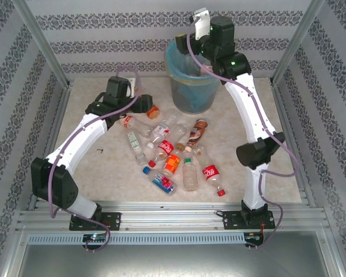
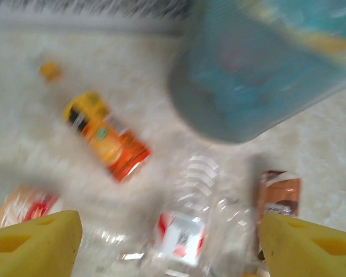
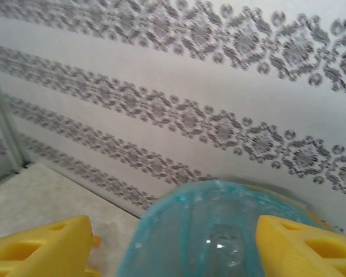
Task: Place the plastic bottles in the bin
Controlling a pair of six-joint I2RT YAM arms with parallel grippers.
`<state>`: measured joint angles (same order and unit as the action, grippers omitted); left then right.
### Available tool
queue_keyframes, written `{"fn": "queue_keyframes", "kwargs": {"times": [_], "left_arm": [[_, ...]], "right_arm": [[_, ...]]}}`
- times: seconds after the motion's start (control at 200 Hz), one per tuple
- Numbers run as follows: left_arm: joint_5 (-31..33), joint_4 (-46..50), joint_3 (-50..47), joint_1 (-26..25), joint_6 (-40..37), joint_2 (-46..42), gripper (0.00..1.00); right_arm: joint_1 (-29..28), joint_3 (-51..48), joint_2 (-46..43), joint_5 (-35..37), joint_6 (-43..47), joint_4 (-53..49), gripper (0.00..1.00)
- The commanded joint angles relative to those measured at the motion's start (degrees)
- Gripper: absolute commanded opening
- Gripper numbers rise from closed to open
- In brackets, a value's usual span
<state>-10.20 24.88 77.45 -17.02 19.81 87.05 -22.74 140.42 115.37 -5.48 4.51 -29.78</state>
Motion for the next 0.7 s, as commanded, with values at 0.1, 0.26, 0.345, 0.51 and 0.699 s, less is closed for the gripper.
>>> {"fn": "queue_keyframes", "kwargs": {"times": [0.1,0.26,0.345,0.51,0.699], "left_arm": [[-7.36,5.57,-14.57,4.73,11.59,-1.35,0.80],[-6.55,8.67,-16.21,4.84,10.02,2.61,0.80],[-6.73,7.82,-17.69,4.88,10.16,3.64,0.80],[-7.02,6.70,-19.02,4.84,9.70,5.92,0.81],[-8.22,7.20,-18.55,4.87,9.87,8.87,0.81]], "right_arm": [[-7.60,-22.03,-15.79,3.93,3.13,12.65,0.75],[-10.35,-33.42,-23.26,4.58,2.59,18.83,0.74],[-11.47,-40.16,-27.17,6.42,3.76,23.19,0.75],[-12.06,-48.22,-32.72,10.21,3.98,26.32,0.76],[-11.96,-54.66,-36.30,12.00,2.71,27.37,0.77]]}}
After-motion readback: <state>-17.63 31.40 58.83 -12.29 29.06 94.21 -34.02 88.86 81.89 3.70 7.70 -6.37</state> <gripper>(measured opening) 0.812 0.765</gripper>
